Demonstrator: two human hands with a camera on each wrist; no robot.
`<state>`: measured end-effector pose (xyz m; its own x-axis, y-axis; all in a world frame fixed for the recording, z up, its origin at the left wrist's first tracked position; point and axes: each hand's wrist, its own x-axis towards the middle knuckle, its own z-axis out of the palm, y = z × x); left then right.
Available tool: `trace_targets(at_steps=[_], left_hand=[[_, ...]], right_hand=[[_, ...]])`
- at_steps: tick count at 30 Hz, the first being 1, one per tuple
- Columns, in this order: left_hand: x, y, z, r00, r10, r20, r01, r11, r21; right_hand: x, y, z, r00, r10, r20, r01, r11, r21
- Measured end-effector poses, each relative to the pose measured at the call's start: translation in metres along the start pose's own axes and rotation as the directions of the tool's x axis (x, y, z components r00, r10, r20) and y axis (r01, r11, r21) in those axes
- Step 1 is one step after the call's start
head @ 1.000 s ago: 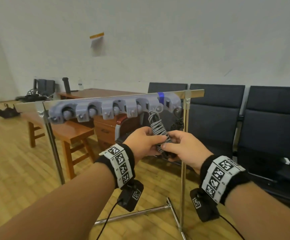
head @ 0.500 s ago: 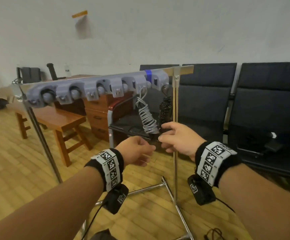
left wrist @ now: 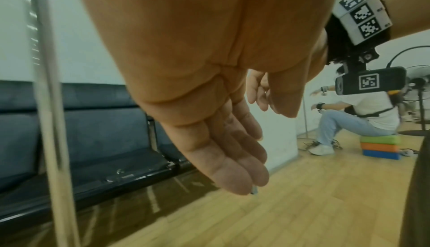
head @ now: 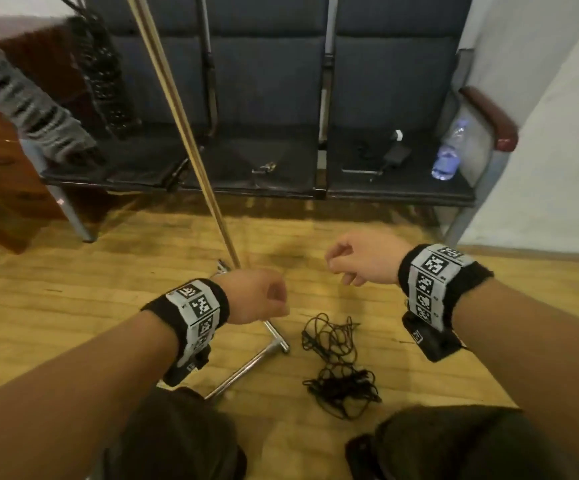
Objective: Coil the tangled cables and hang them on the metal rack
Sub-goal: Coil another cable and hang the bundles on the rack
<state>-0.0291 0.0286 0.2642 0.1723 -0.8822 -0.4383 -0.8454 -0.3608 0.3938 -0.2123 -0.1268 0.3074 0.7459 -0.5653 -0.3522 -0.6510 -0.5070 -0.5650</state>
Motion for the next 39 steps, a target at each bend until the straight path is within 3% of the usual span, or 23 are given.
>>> trace_targets(at_steps=[8,14,21,25,29,32,36,39], left_hand=[[0.126,-0.001,0.082,0.982,0.060,0.178,-0.064,0.998,0.018],[0.221,-0.036,0.172,0.940,0.010,0.341,-0.018,1.000,0.021],[0.304,-0.090,0.268,0.949,-0.087,0.303,0.092,0.996,0.000],[0.349,-0.112,0.317,0.941,-0.012,0.340,-0.005,0.999,0.047],[0.373,-0.122,0.365,0.897,-0.032,0.441,-0.064,0.977,0.201],[0.370,-0.132,0.387,0.919,-0.067,0.389,-0.049,0.958,0.282],[0.345,-0.149,0.380,0.887,-0.051,0.459,-0.007,0.992,0.123],[0.308,-0.149,0.328,0.876,-0.064,0.478,0.161,0.973,-0.164]], right_hand=[[0.066,0.140,0.040,0.964,0.230,0.135,-0.243,0.966,0.088],[0.141,0.224,0.099,0.903,0.334,0.271,-0.347,0.938,0.001],[0.213,0.311,0.203,0.809,0.422,0.409,-0.462,0.887,-0.001],[0.242,0.347,0.254,0.775,0.470,0.421,-0.505,0.863,-0.033],[0.261,0.367,0.291,0.797,0.481,0.366,-0.485,0.870,-0.088],[0.266,0.364,0.312,0.829,0.418,0.372,-0.434,0.900,-0.042],[0.269,0.336,0.320,0.839,0.367,0.402,-0.379,0.924,-0.052],[0.270,0.296,0.303,0.841,0.296,0.453,-0.310,0.950,-0.046]])
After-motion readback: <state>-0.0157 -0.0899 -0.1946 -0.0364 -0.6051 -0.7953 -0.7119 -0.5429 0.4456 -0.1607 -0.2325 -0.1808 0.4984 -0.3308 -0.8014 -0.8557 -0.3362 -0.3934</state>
